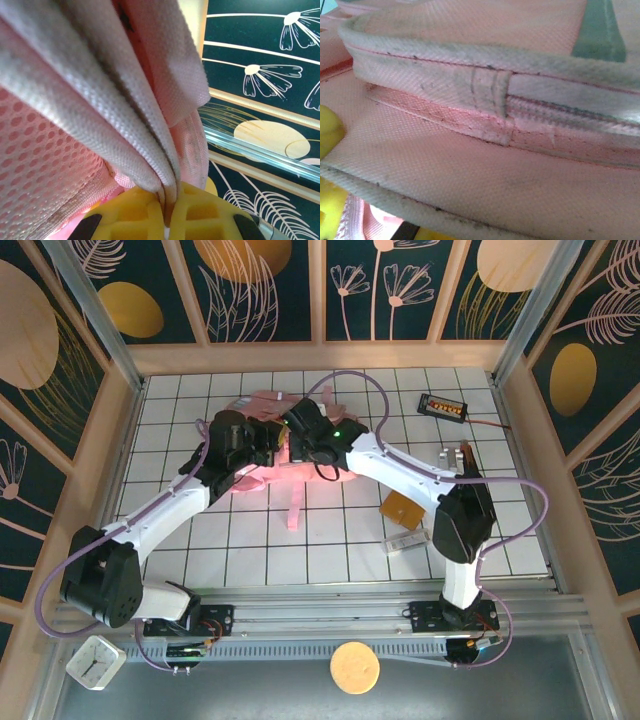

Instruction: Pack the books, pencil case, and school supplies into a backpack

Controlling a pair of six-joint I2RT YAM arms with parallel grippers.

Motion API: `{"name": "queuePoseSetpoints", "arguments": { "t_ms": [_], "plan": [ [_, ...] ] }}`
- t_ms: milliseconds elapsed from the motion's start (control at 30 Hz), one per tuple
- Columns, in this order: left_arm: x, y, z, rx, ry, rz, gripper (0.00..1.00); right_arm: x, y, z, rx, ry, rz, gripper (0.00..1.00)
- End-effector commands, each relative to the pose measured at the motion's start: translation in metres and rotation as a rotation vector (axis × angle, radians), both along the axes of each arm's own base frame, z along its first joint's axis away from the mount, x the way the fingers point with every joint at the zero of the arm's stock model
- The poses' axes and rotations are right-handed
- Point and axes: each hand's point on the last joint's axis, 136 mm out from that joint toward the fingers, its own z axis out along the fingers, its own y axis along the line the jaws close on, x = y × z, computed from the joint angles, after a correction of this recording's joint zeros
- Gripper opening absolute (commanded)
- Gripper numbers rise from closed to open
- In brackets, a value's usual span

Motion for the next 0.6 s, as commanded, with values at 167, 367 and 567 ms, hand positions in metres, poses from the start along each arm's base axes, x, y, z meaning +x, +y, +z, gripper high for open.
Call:
{"name": "queuePoseSetpoints", "arguments": {
  "t_ms": [167, 367, 567],
  "plan": [
    [-0.013, 0.000, 0.045, -0.062, -0.163, -0.058, 0.00, -0.014, -0.070, -0.020, 0.010, 0.166, -0.058, 0.00],
    [-0.015, 0.011, 0.041, -0.031, -0.158, -0.049, 0.00, -0.002, -0.109, -0.022, -0.019, 0.176, -0.097, 0.00],
    [-0.020, 0.026, 0.031, 0.015, -0.141, -0.051, 0.00, 0.012, -0.125, -0.026, -0.025, 0.189, -0.064, 0.00]
  ]
}}
